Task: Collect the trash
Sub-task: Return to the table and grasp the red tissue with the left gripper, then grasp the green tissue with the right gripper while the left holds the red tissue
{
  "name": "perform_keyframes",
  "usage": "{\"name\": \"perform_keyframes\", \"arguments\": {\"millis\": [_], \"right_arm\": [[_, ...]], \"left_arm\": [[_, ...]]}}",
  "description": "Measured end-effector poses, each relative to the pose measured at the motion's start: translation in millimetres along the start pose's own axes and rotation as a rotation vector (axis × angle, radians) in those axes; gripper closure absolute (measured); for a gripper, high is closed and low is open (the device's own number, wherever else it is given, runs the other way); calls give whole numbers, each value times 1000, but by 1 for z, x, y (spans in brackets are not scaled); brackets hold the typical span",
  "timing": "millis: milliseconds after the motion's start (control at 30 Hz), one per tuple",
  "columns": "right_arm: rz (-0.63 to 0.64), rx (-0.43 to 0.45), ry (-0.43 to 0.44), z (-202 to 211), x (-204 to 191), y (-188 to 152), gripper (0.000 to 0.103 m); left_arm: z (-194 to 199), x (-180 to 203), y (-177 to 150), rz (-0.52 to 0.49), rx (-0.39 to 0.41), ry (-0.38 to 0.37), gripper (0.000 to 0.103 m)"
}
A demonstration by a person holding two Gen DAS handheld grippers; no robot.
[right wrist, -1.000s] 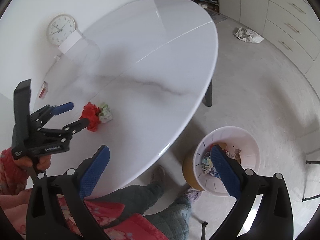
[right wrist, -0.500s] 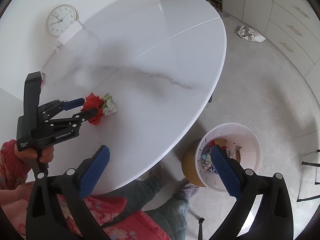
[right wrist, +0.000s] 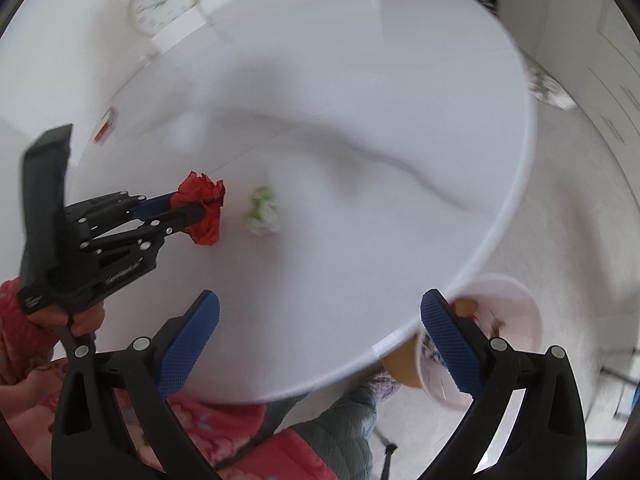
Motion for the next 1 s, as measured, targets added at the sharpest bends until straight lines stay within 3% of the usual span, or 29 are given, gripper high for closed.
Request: {"name": "perform_keyframes", "arguments": {"millis": [233,500,600,833,1000], "right_arm": [[186,-48,33,-63,-49,23,4],[254,-112,-47,-89,-53,22,49],[230,-134,-20,-90,-51,19,70],[155,-115,25,-73,-38,13,73],[68,-72,12,-33,-11,10,73]], "left_arm": [[29,-37,-5,112,47,48,79],[38,-62,-11,195,52,97,79],[34,-62,-6,193,49,93,79],[35,-41,1,159,55,40,79],[30,-15,10,104,54,-8,79]]}}
Point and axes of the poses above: each gripper's, at about its wrist camera, not at the fingertips, and z roughly against the way its jaws point, x to its right, y to its top, the point moved 10 cm from there along -z, roughly the way its jaws point, and after that the axes turned 15 degrees about x, right-handed, at the moved point
